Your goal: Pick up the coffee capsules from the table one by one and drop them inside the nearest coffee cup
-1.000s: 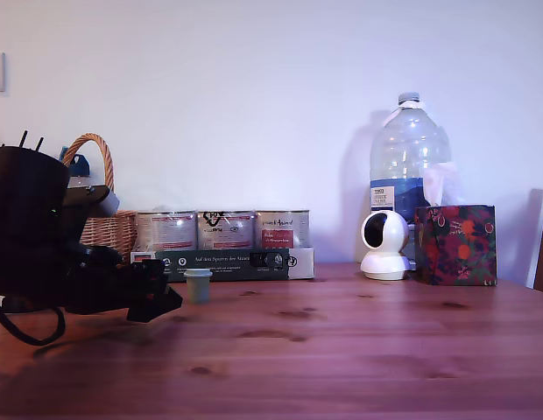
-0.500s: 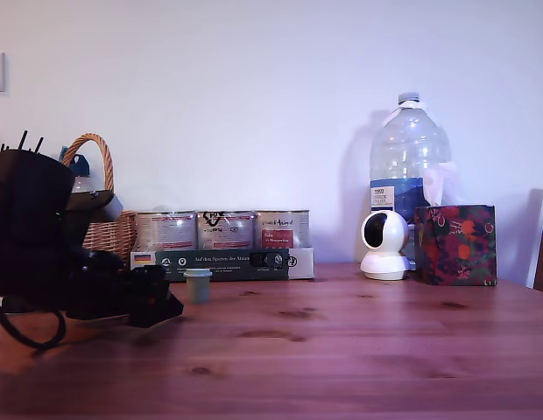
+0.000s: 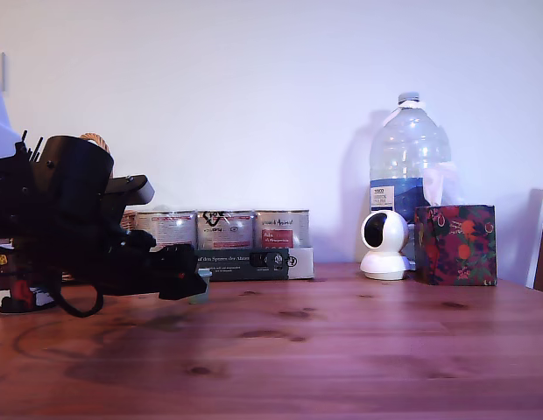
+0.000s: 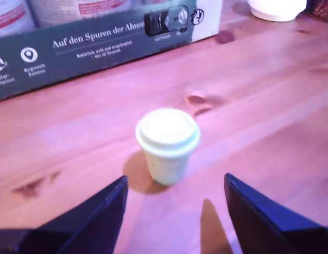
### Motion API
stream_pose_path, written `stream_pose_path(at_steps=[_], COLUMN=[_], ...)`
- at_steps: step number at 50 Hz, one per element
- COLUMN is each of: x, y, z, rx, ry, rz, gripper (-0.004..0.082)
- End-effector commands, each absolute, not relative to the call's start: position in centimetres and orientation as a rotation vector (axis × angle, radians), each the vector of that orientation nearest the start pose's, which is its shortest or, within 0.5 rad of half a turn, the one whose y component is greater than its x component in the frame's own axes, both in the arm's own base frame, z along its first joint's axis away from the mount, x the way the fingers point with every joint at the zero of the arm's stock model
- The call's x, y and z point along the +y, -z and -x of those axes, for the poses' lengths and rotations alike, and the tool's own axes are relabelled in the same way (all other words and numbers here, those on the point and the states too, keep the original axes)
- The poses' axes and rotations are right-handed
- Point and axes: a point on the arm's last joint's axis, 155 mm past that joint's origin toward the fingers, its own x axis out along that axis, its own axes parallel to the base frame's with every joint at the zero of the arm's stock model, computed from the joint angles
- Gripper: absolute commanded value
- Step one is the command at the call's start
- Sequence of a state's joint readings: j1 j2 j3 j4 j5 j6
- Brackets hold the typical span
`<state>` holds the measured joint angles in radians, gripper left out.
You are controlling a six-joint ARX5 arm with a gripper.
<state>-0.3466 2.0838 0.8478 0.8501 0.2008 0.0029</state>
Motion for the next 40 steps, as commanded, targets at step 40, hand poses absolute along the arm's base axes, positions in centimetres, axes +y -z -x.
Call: stream_pose_path(at_steps=[40], x=[-22.1], y=[0.3], z=[-50.0], rx=[0.464], ry=[0.542], rz=[-0.043], gripper=[0.0514])
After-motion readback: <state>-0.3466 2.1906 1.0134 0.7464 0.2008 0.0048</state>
